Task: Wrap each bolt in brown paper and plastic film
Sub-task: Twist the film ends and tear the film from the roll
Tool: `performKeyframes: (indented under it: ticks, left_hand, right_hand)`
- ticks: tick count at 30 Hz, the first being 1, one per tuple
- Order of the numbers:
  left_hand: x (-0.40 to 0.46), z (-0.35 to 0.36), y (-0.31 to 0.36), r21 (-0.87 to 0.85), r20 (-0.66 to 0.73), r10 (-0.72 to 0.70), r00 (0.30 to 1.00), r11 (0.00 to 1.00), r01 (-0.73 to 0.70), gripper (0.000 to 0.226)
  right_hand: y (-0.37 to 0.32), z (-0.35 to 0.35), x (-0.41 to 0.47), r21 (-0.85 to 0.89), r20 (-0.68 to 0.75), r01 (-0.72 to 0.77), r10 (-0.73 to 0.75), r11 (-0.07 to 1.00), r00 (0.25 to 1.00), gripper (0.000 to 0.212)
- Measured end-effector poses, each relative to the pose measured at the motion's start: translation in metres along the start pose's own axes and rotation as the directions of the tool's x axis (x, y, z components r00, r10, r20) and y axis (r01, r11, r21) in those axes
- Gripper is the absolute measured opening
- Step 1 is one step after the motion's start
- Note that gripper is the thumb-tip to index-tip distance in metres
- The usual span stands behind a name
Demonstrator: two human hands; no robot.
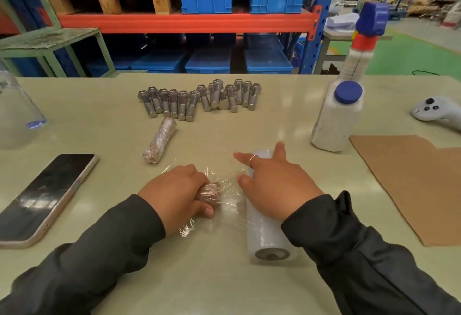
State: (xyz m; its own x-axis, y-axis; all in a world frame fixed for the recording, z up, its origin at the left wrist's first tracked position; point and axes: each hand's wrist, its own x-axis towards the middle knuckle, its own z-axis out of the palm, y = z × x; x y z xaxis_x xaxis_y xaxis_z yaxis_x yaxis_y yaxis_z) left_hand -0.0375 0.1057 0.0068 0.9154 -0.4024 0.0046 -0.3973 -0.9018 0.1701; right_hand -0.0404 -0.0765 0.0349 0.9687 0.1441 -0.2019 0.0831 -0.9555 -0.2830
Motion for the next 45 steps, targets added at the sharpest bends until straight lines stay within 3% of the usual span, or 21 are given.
performKeyframes:
  ticks: [5, 9, 14, 17, 20, 23, 26, 32, 34, 36, 41, 45]
  left_hand:
    - [-0.006, -0.004, 0.011, 0.081, -0.280, 0.128, 0.951, 0.991, -0.110, 0.027]
    - [0.004, -0.011, 0.027, -0.121, -0.377, 0.099, 0.921, 0.980, -0.155, 0.014]
    - [0.021, -0.022, 0.050, -0.330, -0.465, 0.032, 0.884, 0.921, -0.207, 0.018]
    - [0.031, -0.023, 0.067, -0.450, -0.516, -0.021, 0.856, 0.857, -0.251, 0.013]
    - [0.042, -0.021, 0.085, -0.571, -0.549, -0.105, 0.829, 0.772, -0.281, 0.026]
    - [0.051, -0.015, 0.098, -0.758, -0.467, -0.266, 0.843, 0.612, -0.226, 0.017]
    - [0.054, -0.012, 0.108, -0.910, -0.343, -0.353, 0.871, 0.354, -0.215, 0.013]
    - [0.054, -0.016, 0.111, -0.978, -0.167, -0.190, 0.967, -0.091, -0.187, 0.035]
    - [0.055, -0.015, 0.113, -0.975, -0.195, -0.186, 0.963, -0.075, -0.211, 0.040]
    - [0.056, -0.013, 0.114, -0.957, -0.290, -0.235, 0.928, 0.066, -0.282, 0.049]
    - [0.058, -0.006, 0.108, -0.897, -0.424, -0.221, 0.878, 0.237, -0.373, 0.025]
    - [0.058, 0.002, 0.105, -0.853, -0.469, -0.257, 0.845, 0.381, -0.357, 0.015]
  right_hand:
    - [0.011, -0.008, -0.004, 0.159, -0.012, 0.009, -0.008, 0.987, 1.000, 0.038]
    - [0.030, -0.020, -0.008, 0.257, -0.157, 0.101, -0.062, 0.961, 0.986, 0.035]
    - [0.050, -0.035, -0.010, 0.395, -0.319, 0.251, -0.124, 0.884, 0.939, 0.028]
    - [0.056, -0.039, -0.009, 0.380, -0.399, 0.299, -0.136, 0.875, 0.907, 0.028]
    - [0.056, -0.035, -0.011, 0.372, -0.434, 0.321, -0.142, 0.871, 0.890, 0.032]
    - [0.054, -0.025, -0.011, 0.306, -0.498, 0.283, -0.101, 0.909, 0.862, 0.044]
    - [0.050, -0.020, -0.010, 0.209, -0.554, 0.224, -0.073, 0.952, 0.829, 0.042]
    - [0.047, -0.011, -0.009, 0.231, -0.610, 0.203, -0.021, 0.951, 0.792, 0.044]
    - [0.048, -0.009, -0.006, 0.231, -0.584, 0.212, -0.039, 0.949, 0.810, 0.040]
    - [0.050, -0.007, -0.004, 0.266, -0.559, 0.244, -0.058, 0.933, 0.827, 0.038]
    - [0.053, 0.000, -0.002, 0.526, -0.463, 0.307, -0.035, 0.793, 0.885, 0.048]
    - [0.053, -0.002, -0.001, 0.541, -0.467, 0.337, -0.058, 0.770, 0.882, 0.029]
